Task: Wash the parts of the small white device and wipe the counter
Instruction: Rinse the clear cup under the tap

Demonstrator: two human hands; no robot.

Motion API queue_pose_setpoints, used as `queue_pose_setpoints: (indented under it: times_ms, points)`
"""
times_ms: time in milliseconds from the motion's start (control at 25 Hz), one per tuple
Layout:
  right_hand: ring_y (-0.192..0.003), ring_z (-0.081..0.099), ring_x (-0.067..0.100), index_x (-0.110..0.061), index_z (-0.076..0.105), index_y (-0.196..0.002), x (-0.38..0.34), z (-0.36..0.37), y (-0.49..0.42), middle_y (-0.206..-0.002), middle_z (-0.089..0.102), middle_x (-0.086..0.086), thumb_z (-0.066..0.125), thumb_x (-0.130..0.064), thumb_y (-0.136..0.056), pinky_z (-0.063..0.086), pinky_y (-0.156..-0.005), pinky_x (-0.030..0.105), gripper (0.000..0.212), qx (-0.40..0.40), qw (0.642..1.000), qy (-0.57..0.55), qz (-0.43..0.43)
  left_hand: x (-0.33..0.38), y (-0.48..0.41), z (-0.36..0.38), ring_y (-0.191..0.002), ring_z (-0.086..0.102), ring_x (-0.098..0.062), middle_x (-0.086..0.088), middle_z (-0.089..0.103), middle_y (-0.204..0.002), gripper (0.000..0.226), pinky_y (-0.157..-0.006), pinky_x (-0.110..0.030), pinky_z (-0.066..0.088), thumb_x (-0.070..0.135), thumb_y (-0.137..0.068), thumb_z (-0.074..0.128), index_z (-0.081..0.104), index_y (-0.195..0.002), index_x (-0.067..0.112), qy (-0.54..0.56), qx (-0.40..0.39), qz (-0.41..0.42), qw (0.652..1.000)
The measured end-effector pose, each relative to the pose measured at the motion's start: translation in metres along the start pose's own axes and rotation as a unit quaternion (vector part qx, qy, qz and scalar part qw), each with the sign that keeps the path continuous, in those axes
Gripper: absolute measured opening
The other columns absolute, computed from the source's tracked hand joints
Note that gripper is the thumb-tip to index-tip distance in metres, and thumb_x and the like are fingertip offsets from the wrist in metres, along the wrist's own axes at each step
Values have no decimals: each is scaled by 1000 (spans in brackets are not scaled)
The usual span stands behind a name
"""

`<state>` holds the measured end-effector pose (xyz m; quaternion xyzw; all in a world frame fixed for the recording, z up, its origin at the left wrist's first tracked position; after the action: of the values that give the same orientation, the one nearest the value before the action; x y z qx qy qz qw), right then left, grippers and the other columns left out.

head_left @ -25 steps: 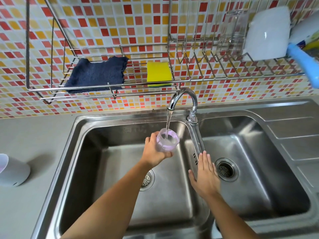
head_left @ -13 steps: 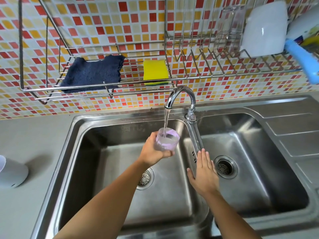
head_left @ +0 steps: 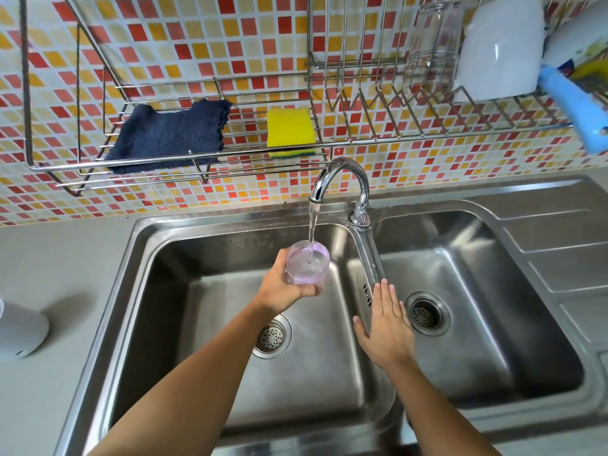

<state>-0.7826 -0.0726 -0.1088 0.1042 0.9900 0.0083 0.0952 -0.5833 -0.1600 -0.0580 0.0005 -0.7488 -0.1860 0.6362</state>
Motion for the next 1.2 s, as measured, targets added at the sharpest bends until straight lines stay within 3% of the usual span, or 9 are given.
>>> queue_pose_setpoints:
  times_ms: [240, 600, 920, 1200]
  points:
    - [-144, 2, 21, -5, 7, -147, -1, -2, 1, -156, 4, 9, 13, -56, -80, 2, -113, 34, 84, 0, 1000, -4, -8, 8, -4, -2, -85, 60, 5, 8, 63, -107, 77, -77, -19, 53, -1, -56, 85, 52, -119, 26, -14, 4, 7, 1000]
    - [-144, 8, 23, -4, 11, -146, -1, -1, 0, -156, 10, 10, 20, -54, -81, 6, -113, 35, 83, 0, 1000, 3, -2, 5, -10, -12, -101, 61, -15, 8, 66, -109, 75, -89, -31, 53, 14, -47, 90, 58, -111, 37, -77, -6, 4, 997]
    - [-144, 1, 20, -4, 5, -147, -1, -2, 0, -156, 3, 9, 16, -56, -80, 2, -113, 34, 85, 1, 1000, -2, -5, 9, -12, -16, -104, 60, -16, 10, 65, -110, 82, -93, -37, 52, 27, -41, 92, 57, -114, 40, -123, -15, -1, 992]
    - [-144, 1, 19, -6, 5, -147, 0, 0, -1, -156, 4, 8, 15, -56, -81, 3, -114, 33, 83, 9, 1000, -11, -5, 10, -10, -27, -102, 60, -17, 9, 64, -111, 79, -87, -32, 53, 20, -45, 91, 57, -115, 37, -147, 2, 4, 989]
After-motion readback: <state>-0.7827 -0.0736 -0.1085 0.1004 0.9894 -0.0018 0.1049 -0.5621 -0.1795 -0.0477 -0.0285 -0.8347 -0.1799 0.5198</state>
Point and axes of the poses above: each hand's wrist, its own y-axis away from the middle knuckle, its own z-axis out of the palm, x = y × z, the point moved 10 cm from there along -y, towards the middle knuckle
